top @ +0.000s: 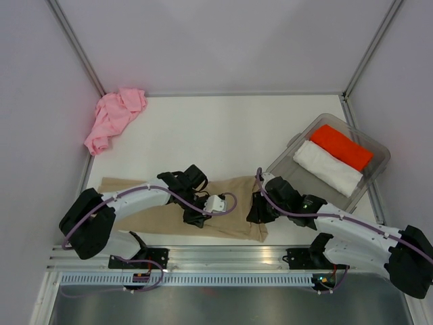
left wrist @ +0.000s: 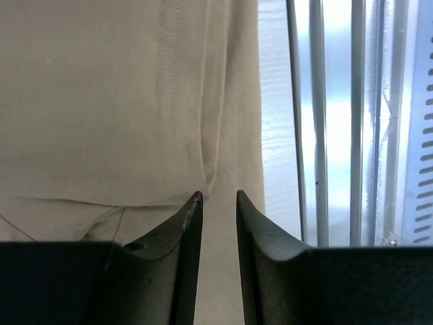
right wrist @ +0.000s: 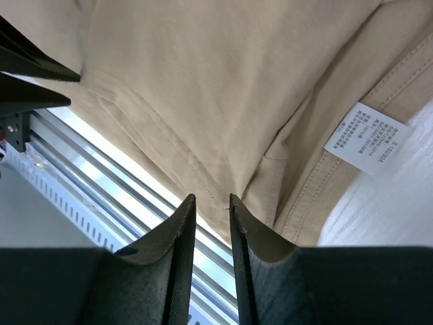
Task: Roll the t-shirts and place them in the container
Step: Fold the tshirt
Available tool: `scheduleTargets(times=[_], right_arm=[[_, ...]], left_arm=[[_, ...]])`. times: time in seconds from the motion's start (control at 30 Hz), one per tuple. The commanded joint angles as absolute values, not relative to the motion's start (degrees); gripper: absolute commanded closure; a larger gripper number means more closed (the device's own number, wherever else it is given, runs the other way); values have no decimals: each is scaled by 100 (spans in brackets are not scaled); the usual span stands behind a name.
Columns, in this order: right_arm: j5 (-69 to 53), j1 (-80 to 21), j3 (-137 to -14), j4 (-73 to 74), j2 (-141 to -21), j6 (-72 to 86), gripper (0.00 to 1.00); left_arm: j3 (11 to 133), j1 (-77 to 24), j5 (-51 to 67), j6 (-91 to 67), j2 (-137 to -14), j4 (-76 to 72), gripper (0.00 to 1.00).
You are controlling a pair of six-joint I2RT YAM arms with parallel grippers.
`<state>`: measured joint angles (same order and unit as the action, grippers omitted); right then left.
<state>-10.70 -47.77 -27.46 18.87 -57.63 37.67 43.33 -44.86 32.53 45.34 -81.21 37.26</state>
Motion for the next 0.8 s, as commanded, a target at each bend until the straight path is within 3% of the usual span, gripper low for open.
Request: scheduleTargets(times=[0.0,0.3,0.4,0.57,0.77], right_arm=[[-994,-4781,-2953,1679,-5616,3744,68],[191,-4773,-3567,1634,-6486,3762,92],[1016,-4755,-4007,1749,-6600,3840,92],[1713,-4755,-4596,1723,-7135,3841,92],[2083,-4667,-4782,1697,-8006,4077,96]], left_arm=[[4483,-4509,3753,4939,-7857,4174,68],[4684,-4474,3613,4589,-7429,4456,70],[4982,-4167,3358,4132,-7120,4386,69],[5414,-2561,2427,3350,-7022,4158,69],[5362,67,1951,3882,-7487,4026,69]])
